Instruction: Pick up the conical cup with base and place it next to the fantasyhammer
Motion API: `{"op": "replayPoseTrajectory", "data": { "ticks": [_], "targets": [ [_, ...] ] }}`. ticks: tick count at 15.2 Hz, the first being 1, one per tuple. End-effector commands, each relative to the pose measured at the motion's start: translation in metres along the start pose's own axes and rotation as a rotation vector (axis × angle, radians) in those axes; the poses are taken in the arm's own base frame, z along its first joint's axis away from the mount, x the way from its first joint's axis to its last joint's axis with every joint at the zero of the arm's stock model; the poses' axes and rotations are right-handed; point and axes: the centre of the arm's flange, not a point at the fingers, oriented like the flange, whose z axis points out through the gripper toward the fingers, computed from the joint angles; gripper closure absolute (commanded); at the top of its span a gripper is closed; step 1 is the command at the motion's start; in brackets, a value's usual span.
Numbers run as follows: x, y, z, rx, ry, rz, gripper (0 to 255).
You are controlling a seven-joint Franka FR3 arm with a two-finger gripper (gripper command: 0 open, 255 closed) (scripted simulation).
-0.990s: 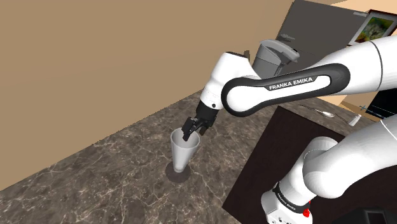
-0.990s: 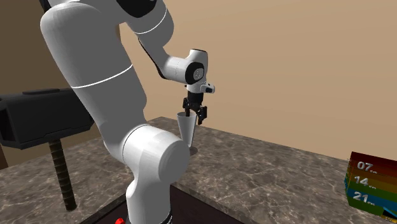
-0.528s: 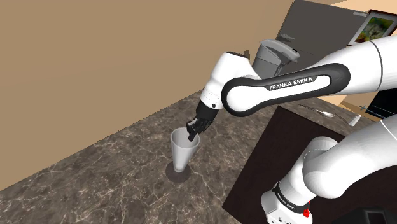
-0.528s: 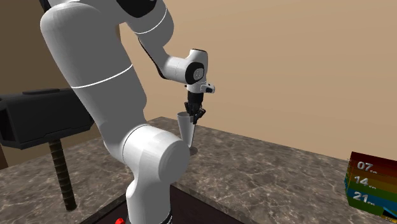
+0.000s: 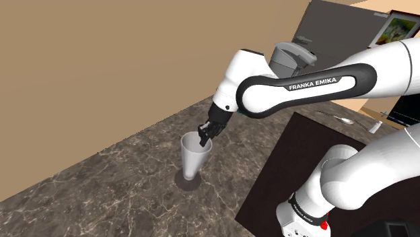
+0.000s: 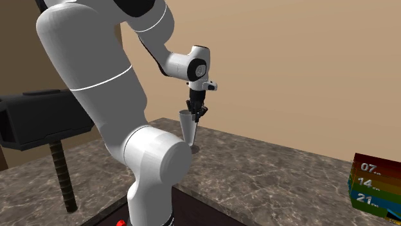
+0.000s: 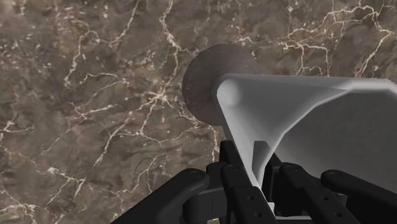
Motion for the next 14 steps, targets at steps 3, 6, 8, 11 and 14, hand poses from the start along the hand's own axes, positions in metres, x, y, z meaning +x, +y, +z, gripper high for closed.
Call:
{"op": "replayPoseTrajectory", "data": {
  "ticks": [3,6,8,11,14],
  "targets": [
    [0.001,-0.005,-0.021,0.0,0.0,0.0,255],
    [0.003,-0.008,-0.036,0.0,0.0,0.0,255],
    [0.003,-0.01,-0.047,0.0,0.0,0.0,255],
    [0.005,-0.013,-0.062,0.0,0.0,0.0,255],
    [0.006,-0.016,-0.078,0.0,0.0,0.0,255]
  ]
}}
